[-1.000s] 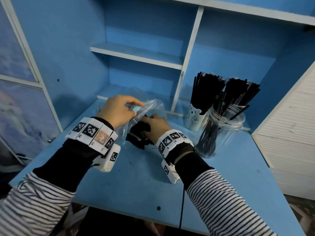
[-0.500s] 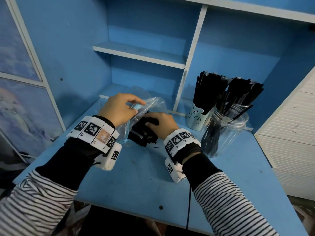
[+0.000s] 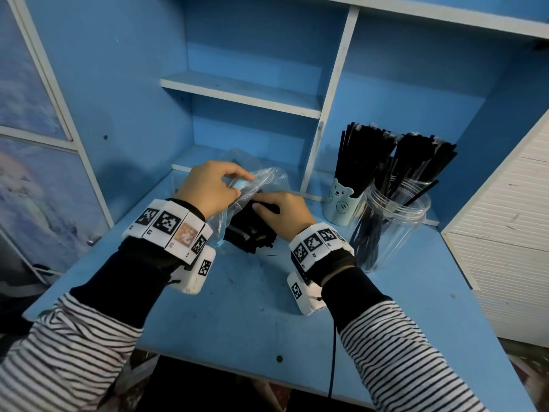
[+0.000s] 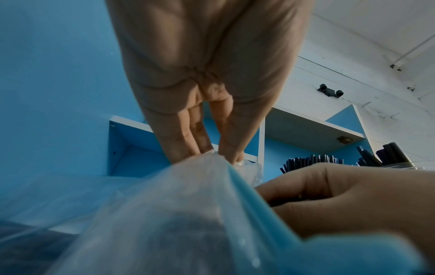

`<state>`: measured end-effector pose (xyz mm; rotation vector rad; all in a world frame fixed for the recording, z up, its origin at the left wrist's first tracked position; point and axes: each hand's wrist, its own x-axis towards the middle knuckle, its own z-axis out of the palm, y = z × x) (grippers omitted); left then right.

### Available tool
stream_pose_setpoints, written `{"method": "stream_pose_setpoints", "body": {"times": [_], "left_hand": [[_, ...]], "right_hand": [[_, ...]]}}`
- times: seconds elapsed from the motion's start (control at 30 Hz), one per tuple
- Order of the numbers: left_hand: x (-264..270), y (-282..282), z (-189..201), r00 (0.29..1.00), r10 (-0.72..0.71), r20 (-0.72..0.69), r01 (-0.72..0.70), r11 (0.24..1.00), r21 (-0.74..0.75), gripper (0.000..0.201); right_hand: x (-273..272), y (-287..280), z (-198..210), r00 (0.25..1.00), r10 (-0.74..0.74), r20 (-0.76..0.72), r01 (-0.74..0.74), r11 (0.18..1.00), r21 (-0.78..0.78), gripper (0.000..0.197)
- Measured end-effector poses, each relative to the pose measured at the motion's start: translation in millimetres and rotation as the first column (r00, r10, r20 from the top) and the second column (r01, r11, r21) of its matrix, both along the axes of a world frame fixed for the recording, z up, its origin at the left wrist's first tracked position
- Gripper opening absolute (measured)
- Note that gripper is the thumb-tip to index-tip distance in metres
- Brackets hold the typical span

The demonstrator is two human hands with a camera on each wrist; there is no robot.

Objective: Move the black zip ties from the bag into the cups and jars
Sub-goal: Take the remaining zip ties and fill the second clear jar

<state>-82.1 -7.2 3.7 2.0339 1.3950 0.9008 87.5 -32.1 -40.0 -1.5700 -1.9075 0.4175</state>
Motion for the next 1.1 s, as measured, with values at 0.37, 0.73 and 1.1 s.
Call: {"method": "stream_pose_setpoints", "body": {"times": [0.37,0.73,1.1], "left_hand": [[-4.4,2.4,-2.4,0.999,0.018,-0.028,-0.018,1.0,0.016,0.039],[10.6,-19.3,-0.4,0.999,-0.043,0.007,0.039,0.956,0.292,0.029],[86.1,-43.5,-6.6,0.904,-0.342,-0.258,0.404,0.881,0.248,0.024]], "right_hand": [[3.1,-7.4,5.9,0.999,-0.046,-0.023,0.046,0.999,-0.021,0.028],[46.5,-58.6,48.6,1.0,-0.008,-0.029,0.004,0.99,-0.143,0.024],[69.2,-118.5,107.0,0.992,0.106,0.069,-0.091,0.977,-0.195,0.026]]}}
